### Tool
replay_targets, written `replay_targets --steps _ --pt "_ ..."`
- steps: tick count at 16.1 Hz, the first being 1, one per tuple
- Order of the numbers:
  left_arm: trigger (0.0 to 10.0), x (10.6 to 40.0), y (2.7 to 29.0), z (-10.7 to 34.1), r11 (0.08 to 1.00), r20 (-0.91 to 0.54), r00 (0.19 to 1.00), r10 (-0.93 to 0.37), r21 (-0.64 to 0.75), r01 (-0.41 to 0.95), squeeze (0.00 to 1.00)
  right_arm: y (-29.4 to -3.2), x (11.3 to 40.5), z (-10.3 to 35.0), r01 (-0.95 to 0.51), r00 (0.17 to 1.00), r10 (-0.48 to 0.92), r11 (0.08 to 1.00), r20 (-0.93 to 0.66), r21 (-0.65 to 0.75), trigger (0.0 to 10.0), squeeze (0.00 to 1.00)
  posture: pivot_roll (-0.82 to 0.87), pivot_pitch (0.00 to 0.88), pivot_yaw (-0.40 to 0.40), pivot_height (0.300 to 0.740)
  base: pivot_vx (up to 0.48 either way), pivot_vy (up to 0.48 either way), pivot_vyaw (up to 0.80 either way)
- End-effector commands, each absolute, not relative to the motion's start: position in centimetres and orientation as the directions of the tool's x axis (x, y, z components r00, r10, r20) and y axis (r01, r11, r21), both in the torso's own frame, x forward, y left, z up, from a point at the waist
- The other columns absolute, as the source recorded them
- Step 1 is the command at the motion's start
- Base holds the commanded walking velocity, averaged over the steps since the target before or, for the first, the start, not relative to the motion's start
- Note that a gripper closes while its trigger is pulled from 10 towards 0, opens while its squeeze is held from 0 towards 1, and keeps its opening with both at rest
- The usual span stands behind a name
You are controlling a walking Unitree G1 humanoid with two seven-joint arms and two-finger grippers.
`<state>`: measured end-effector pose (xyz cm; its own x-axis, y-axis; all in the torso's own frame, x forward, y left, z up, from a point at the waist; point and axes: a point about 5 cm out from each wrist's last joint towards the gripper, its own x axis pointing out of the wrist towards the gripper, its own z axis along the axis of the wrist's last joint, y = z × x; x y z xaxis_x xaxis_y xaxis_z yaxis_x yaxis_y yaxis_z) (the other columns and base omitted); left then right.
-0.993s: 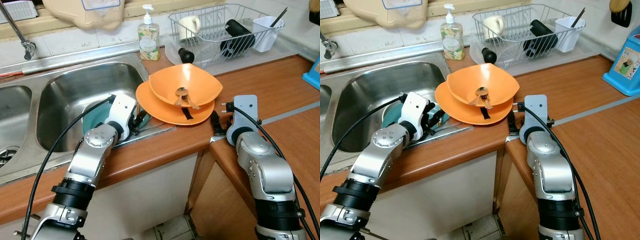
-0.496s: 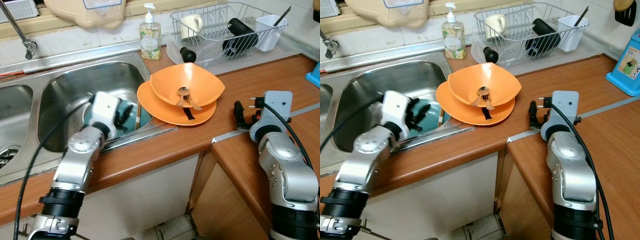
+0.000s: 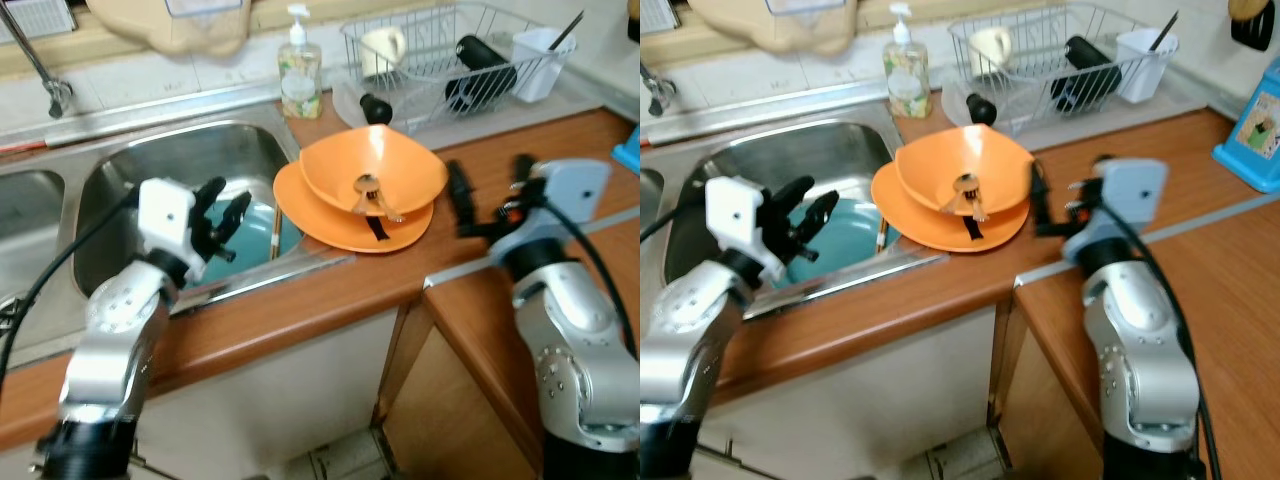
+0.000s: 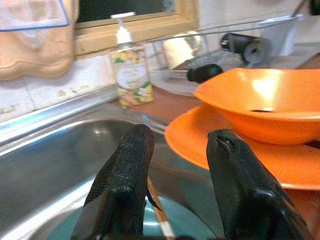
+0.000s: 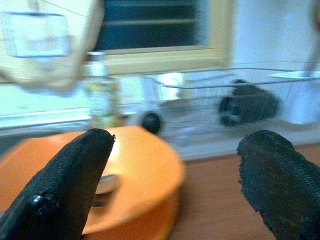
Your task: Kitchen organization
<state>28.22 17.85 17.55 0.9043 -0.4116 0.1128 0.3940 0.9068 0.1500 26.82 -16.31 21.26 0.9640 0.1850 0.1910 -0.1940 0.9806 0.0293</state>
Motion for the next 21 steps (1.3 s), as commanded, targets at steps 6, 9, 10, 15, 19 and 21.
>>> replay_targets --steps 6,9,10,15,19,21 --pt "10.0 26.8 16.3 17.8 0.876 0.119 0.869 -0.479 0.122 0.466 0.0 -14.2 26.2 21.3 -0.363 0.921 0.344 0.928 0.18 0.083 10.0 0.0 -0.02 0.0 0.071 0.74 0.0 0.0 0.0" --pt "10.0 25.8 15.4 17.6 0.858 0.114 0.851 -0.513 0.086 0.506 0.0 -13.2 25.2 20.9 -0.442 0.89 0.431 0.896 0.146 0.047 10.0 0.0 -0.01 0.0 0.071 0.74 0.0 0.0 0.0" --pt "10.0 25.7 15.2 17.6 0.857 0.114 0.849 -0.516 0.082 0.509 0.0 -13.3 25.2 20.8 -0.437 0.893 0.427 0.899 0.142 0.04 10.0 0.0 -0.01 0.0 0.071 0.74 0.0 0.0 0.0" --pt "10.0 24.9 14.5 17.4 0.844 0.097 0.839 -0.536 0.071 0.531 0.0 -13.2 26.0 19.0 -0.405 0.914 0.405 0.914 0.021 -0.002 10.0 0.0 0.01 0.0 0.066 0.74 0.0 0.0 0.0" --pt "10.0 25.2 13.9 17.6 0.844 0.101 0.838 -0.536 0.07 0.532 0.0 -13.0 26.9 18.6 -0.377 0.926 0.377 0.926 -0.004 -0.016 9.4 0.0 0.01 0.0 0.066 0.74 0.0 0.0 0.0" --pt "10.0 25.2 13.6 17.6 0.841 0.103 0.835 -0.54 0.067 0.536 0.0 -13.7 27.4 18.5 -0.303 0.953 0.303 0.952 -0.003 0.037 4.7 0.0 0.01 0.0 0.068 0.74 0.0 0.0 0.0"
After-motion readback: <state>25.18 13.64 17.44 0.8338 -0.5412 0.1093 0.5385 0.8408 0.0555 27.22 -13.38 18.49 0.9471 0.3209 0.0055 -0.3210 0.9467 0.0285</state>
